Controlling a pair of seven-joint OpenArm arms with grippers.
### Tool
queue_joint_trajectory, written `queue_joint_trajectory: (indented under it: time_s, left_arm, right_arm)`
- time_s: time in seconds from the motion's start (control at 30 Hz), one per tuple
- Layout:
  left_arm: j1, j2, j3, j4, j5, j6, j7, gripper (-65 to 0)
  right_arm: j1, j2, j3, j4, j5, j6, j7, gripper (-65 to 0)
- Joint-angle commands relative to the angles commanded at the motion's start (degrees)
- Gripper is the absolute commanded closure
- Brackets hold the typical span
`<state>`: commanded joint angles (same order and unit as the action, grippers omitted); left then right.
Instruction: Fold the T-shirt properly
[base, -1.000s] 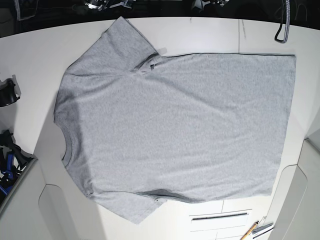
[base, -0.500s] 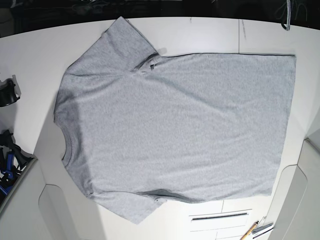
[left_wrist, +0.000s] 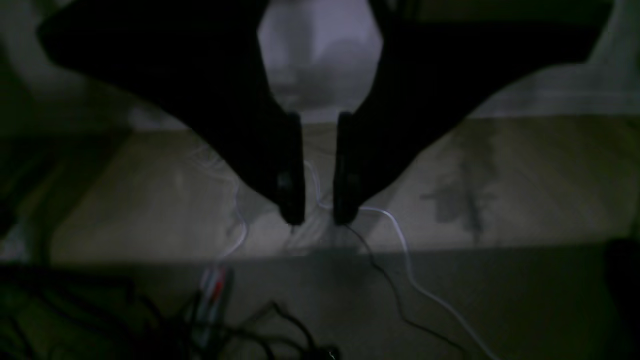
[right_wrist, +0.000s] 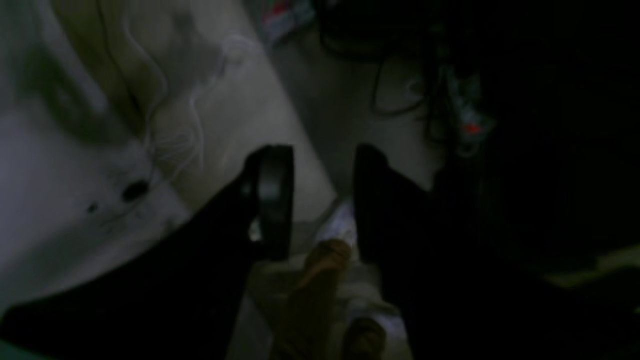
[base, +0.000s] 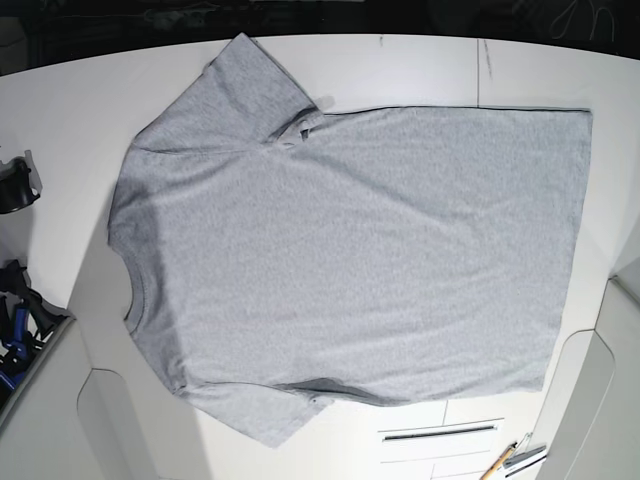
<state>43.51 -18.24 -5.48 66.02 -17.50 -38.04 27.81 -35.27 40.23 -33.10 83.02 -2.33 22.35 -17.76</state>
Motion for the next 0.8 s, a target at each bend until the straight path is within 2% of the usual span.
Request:
queue_joint_trajectory:
  time_s: [0.13,0.3,0.43,0.53,0.6,0.73,0.8]
  left_arm:
    - [6.78,0.15,-7.76,11.13,-5.03,-0.02,3.23,-14.0]
    - [15.19,0.15,-15.67,24.57,-9.49,-0.17,5.73,-14.0]
    - [20.72,0.15,-21.57,33.48,-11.41,-0.15,5.70,-14.0]
    - [22.53,0.15,-26.36,38.05,-13.88,-0.15,5.70,-14.1]
    - [22.53,0.13,-29.20,39.76,-15.65,-0.15,5.88,-15.0]
    - [22.47,0.13,-34.99,41.48,-20.13,-0.15,5.88,-31.9]
    - [22.14,0.09,-37.55,41.83,-23.28,-0.15,5.84,-35.4]
  right_arm:
    - [-4.87,2.47,9.22,12.50,7.26,3.67,-5.62,-19.5]
    - [-8.59,2.91,20.28,23.58,19.30,9.44,-11.32,-19.5]
    - [-8.90,2.75,28.41,29.38,29.70,9.81,-16.11,-19.5]
    - [-8.90,2.56,35.08,32.13,37.05,9.84,-16.61,-19.5]
    - [-8.87,1.90,39.26,33.33,39.41,9.84,-16.65,-19.9]
    - [-8.85,-3.04,48.09,33.42,44.50,9.29,-17.25,-31.8]
    - [-8.87,-5.90,51.65,33.35,46.82,8.59,-18.25,-32.2]
